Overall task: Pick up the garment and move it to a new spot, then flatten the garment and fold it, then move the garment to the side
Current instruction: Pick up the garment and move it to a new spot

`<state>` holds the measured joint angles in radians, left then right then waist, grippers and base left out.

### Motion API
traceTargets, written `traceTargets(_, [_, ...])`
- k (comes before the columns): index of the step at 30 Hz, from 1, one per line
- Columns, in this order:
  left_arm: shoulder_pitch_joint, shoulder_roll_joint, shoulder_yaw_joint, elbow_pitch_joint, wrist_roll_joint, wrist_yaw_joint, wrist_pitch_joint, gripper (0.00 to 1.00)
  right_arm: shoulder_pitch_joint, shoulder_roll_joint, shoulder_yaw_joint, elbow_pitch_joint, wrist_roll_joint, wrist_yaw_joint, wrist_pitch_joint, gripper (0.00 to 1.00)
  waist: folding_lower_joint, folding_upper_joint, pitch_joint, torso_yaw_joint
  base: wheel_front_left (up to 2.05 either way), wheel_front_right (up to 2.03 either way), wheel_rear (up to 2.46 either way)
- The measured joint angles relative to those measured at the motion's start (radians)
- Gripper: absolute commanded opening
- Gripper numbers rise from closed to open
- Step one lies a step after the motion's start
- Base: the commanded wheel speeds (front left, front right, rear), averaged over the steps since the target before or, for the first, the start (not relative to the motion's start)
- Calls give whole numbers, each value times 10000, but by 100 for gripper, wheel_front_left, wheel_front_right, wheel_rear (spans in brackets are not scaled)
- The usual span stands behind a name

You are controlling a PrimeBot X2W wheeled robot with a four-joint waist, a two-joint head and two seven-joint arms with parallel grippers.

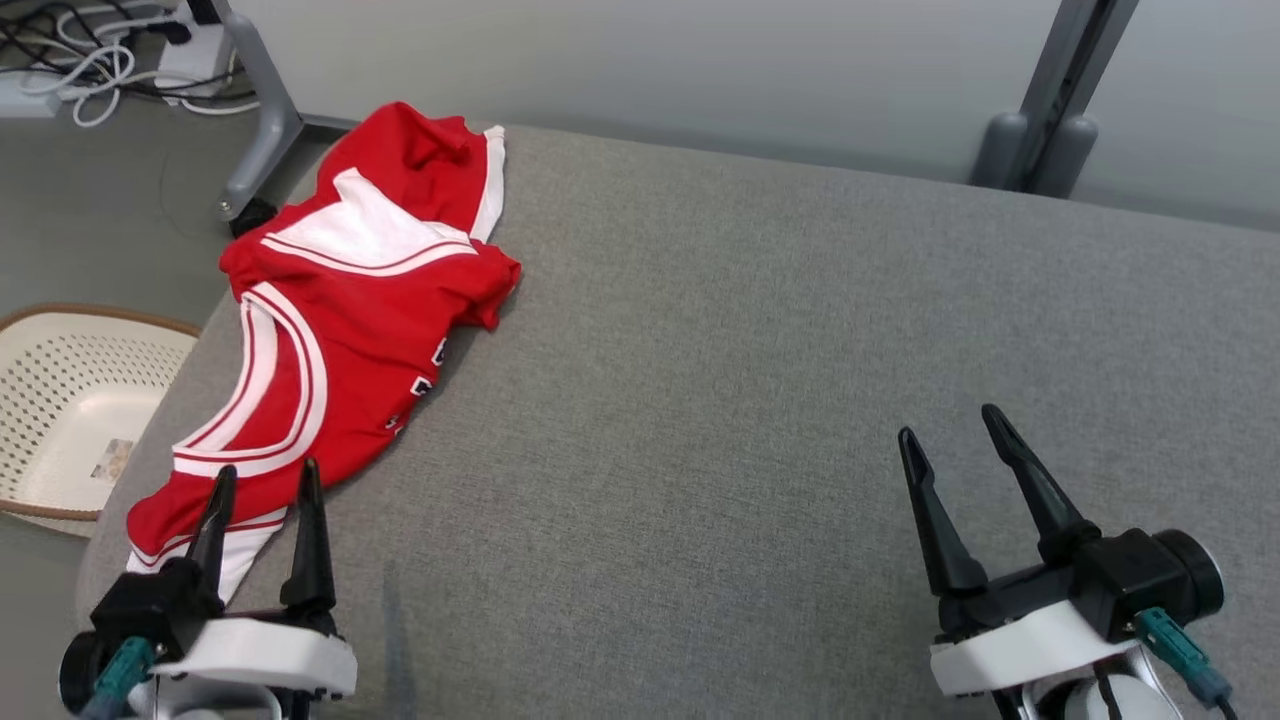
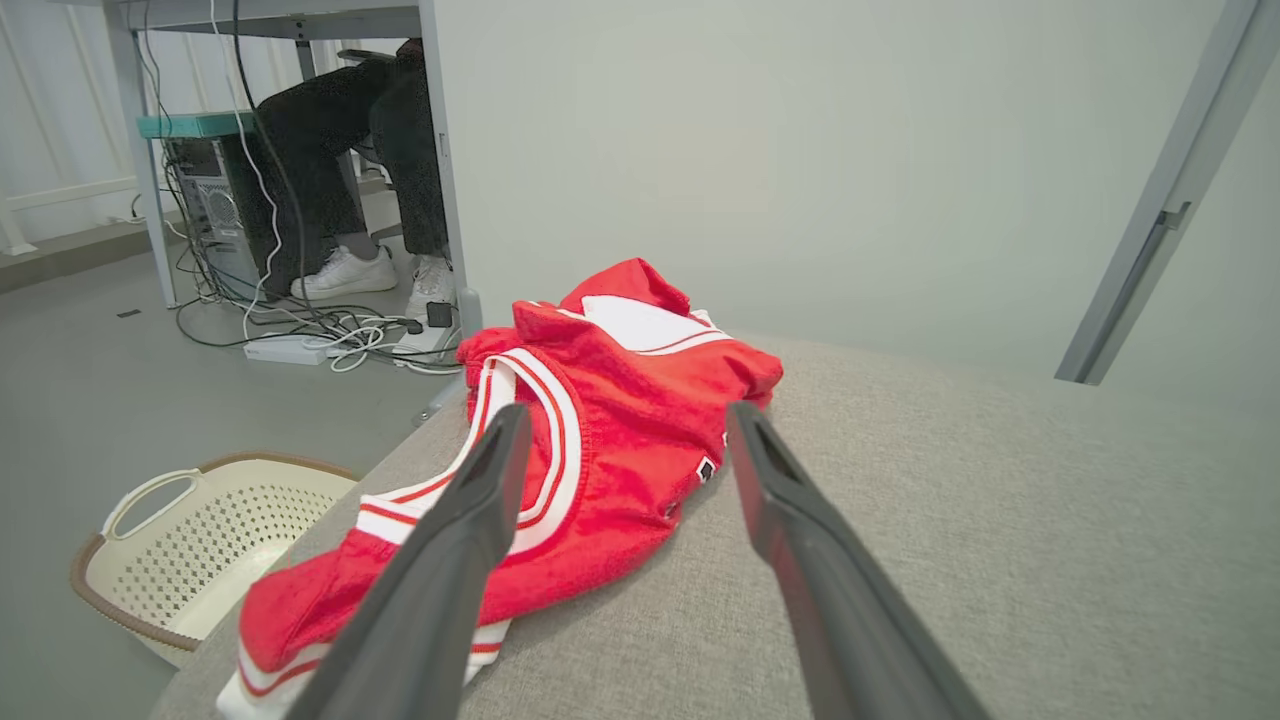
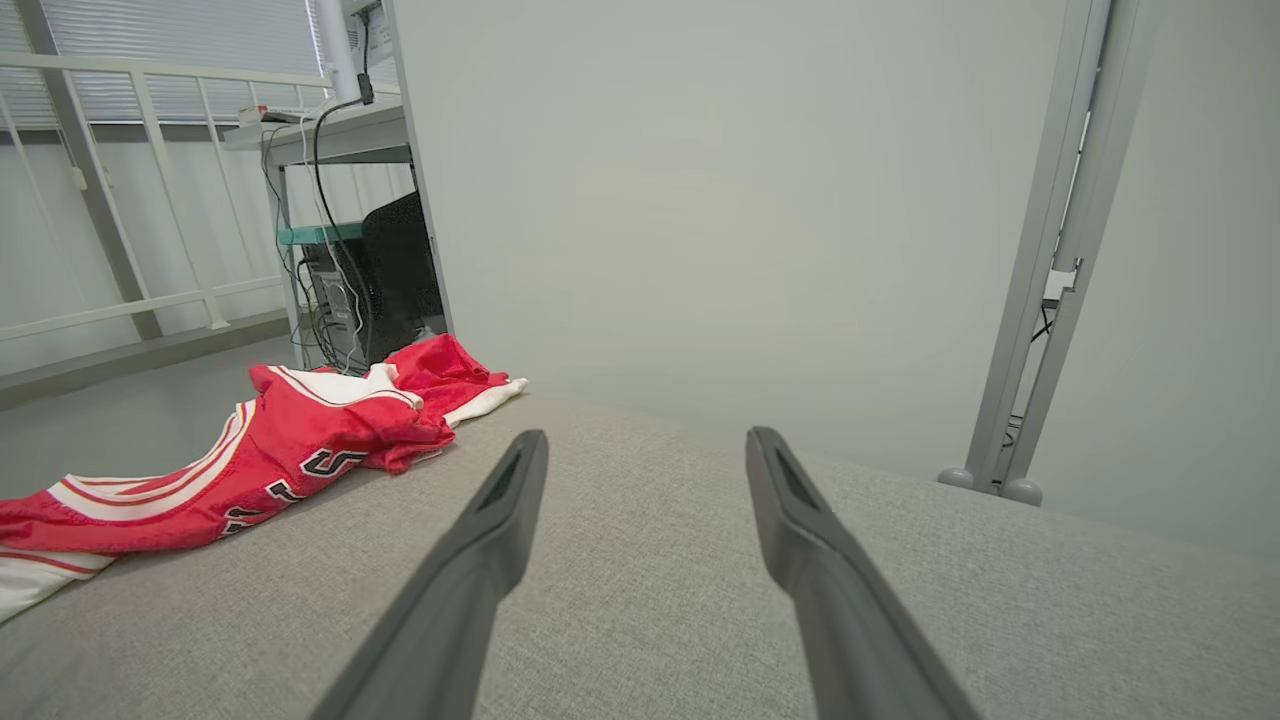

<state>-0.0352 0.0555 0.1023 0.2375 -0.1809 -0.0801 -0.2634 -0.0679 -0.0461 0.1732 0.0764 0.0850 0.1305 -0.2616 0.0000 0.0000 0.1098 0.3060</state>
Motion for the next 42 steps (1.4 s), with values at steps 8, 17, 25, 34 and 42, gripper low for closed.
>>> traceTargets(8, [-2692,81,-4,2211,-610,-33,360,100,-768,-29,-633,-360,-855,0,0,100,0,-1,1657,-325,0,0,0])
traceTargets(17, [-5462,940,585,5208,-1024,631,1547,100,-1111,-376,-477,-765,-1126,0,0,100,0,0,2862,-761,0,0,0])
traceTargets(25, [-6629,1348,290,7674,-1120,140,2564,49,-1119,-414,-347,-815,-1170,2,0,100,1,0,3134,-989,0,0,0])
traceTargets(34, [-6543,1538,104,8439,-1168,-119,1724,0,-905,-186,-288,-477,-880,2,-2,100,1,0,2234,-1054,0,0,0])
traceTargets(42, [-6223,1697,119,7678,-1289,-173,965,0,-483,-61,25,-265,-447,2,0,100,1,-1,967,-1055,0,0,0])
